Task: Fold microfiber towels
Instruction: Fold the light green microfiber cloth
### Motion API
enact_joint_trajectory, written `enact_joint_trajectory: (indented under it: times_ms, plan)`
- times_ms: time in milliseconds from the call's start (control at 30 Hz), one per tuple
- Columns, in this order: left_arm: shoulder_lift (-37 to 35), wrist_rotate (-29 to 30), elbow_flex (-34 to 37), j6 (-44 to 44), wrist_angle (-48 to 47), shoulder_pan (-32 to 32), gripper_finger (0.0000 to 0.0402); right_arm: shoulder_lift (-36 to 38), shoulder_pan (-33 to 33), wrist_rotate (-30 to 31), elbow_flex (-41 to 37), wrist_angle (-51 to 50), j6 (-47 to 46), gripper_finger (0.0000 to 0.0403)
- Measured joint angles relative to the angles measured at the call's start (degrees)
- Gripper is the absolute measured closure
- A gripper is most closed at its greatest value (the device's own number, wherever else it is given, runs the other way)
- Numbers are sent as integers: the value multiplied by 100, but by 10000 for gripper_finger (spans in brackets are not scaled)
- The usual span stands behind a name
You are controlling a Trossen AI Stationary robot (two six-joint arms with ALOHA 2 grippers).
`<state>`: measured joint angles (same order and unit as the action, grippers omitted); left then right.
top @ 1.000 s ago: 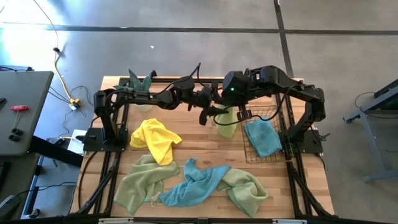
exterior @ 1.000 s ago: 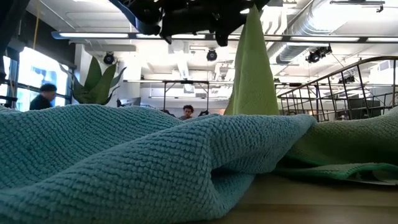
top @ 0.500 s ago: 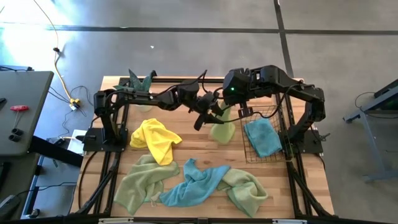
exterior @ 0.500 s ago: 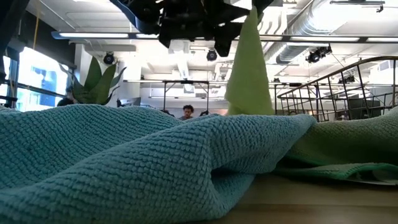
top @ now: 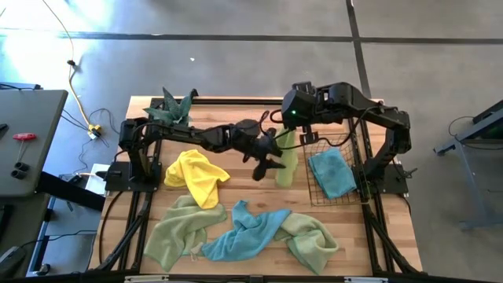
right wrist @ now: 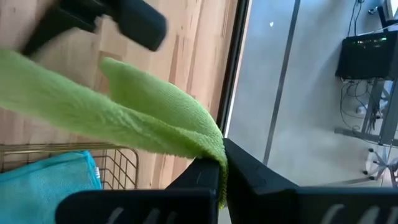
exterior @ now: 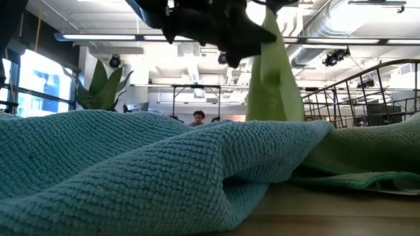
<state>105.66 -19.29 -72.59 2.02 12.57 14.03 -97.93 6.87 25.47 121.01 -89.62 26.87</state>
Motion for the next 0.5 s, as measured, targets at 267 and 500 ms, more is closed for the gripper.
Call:
enact_joint_trajectory:
  times_ms: [267, 500]
  plan:
    - [5, 1983, 1, -30, 276, -130, 245, 0, 0, -137, 0, 122, -2, 402]
    - [-132, 1405, -3, 157, 1066, -119, 245, 0, 1, -585, 0, 4, -5, 402]
